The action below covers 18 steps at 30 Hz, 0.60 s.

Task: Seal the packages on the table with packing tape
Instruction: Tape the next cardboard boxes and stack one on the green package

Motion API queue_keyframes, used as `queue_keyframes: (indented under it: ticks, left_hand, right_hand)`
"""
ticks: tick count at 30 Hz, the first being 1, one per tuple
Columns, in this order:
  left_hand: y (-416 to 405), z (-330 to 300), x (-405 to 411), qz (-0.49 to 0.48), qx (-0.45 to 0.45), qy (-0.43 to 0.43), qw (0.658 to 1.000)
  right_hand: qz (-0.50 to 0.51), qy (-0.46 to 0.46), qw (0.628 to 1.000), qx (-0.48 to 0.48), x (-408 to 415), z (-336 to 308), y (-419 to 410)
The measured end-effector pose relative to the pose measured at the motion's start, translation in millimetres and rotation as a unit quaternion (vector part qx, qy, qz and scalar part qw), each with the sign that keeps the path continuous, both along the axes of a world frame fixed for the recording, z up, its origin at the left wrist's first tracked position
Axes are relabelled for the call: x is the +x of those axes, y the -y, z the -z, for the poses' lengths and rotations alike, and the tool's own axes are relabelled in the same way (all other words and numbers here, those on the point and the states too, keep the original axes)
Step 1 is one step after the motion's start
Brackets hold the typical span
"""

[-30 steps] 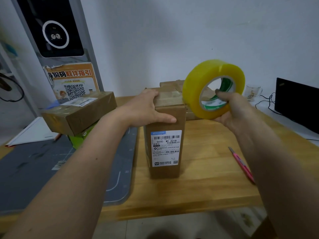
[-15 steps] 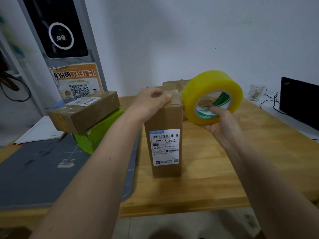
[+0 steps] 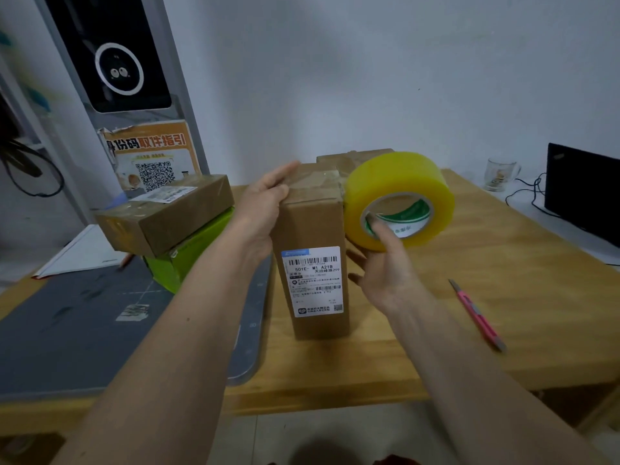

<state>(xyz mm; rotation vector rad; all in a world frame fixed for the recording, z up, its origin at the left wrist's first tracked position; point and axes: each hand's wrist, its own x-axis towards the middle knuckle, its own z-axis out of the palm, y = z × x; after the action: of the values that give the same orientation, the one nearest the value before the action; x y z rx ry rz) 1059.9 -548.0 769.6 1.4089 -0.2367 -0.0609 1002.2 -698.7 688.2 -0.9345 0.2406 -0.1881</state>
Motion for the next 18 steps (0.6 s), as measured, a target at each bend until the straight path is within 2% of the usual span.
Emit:
queue_keyframes:
  ticks: [3,7,10,14,18]
  left_hand:
    - [-6.2,3.8,1.1,-0.006,-0.059,-0.008,0.998]
    - [-16.1,3.4,4.2,-0.053,-0.070,-0.081,0.993]
    - [-17.7,9.5,2.3,-0.034,-0.140,-0.136,0.980]
    - [-2.0,46.7,-7.6,0.011,-0.279,-0.182,0.943]
    - [13.9,100.9,-16.6,0.024,-0.297,-0.241,0.924]
  right_hand:
    - [-0.032,-0.066,0.996,-0.050,2.0,-2.0,-2.0]
    - [-0.060,-0.067,0.991,-0.095,2.9,-9.9,-6.2]
    - [-0.025,-0.061,0.988,-0.136,3.6,-25.0,-2.0]
    - [0.037,-0.018,0.979,-0.197,3.4,-59.7,18.4]
    - [0.041,-0.049,0.965,-0.254,0.3,-65.4,17.7]
